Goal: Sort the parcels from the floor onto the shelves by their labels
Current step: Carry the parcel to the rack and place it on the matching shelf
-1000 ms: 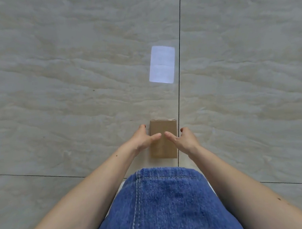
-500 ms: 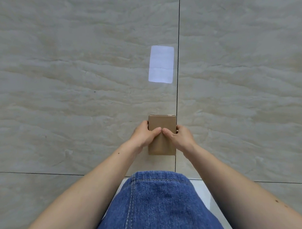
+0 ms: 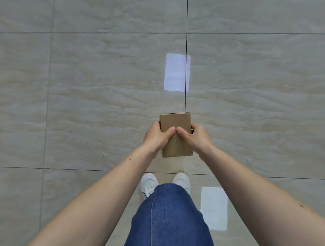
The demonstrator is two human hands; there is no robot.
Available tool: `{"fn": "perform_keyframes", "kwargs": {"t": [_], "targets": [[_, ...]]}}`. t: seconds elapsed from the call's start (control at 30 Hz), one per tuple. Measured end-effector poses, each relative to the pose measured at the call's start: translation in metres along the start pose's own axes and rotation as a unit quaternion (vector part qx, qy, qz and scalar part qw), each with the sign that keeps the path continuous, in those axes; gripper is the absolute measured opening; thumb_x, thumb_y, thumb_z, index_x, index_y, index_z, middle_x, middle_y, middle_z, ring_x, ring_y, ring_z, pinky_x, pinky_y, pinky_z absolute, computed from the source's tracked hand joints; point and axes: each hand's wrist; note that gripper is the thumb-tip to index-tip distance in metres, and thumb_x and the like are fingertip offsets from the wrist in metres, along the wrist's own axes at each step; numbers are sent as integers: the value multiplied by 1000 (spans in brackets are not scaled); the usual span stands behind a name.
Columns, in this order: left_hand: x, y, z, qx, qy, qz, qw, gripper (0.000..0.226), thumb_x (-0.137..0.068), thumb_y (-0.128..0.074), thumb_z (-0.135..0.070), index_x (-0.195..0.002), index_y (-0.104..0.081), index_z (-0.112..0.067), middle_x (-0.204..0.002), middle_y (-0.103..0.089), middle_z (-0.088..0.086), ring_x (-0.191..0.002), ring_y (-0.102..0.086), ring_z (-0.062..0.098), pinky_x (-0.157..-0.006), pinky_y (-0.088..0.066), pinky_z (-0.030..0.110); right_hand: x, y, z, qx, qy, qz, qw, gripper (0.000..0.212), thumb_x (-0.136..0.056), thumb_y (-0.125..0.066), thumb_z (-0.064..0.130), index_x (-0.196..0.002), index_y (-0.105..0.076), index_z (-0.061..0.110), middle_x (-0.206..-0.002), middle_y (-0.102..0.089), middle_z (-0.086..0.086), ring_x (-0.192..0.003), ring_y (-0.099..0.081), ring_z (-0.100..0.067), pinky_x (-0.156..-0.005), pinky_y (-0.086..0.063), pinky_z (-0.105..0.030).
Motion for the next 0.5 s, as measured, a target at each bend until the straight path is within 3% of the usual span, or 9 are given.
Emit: {"fn": "perform_keyframes", "kwargs": {"t": [0.2, 0.5], "targets": [[89, 39, -70, 14, -24, -10, 1000, 44, -88, -65, -36, -125, -55, -14, -120, -66, 7, -111, -62, 27, -97, -50, 47, 84, 50, 72, -30, 16, -13, 999, 53, -84, -68, 48, -122, -63, 11, -118, -69, -11, -111, -64, -32, -94, -51, -50], [204, 99, -172, 45, -81, -19, 995, 41, -89, -66, -32, -123, -55, -12, -119, -66, 7, -109, -63, 25, -97, -52, 45, 203, 114, 178, -59, 62, -64, 994, 48, -79, -71, 46, -118, -66, 19, -112, -72, -5, -105, -67, -27, -91, -54, -48]]}}
Point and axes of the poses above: each hand's wrist, its own x-axis away from the middle knuckle, its own y-axis out of the back of the hand, z = x × y
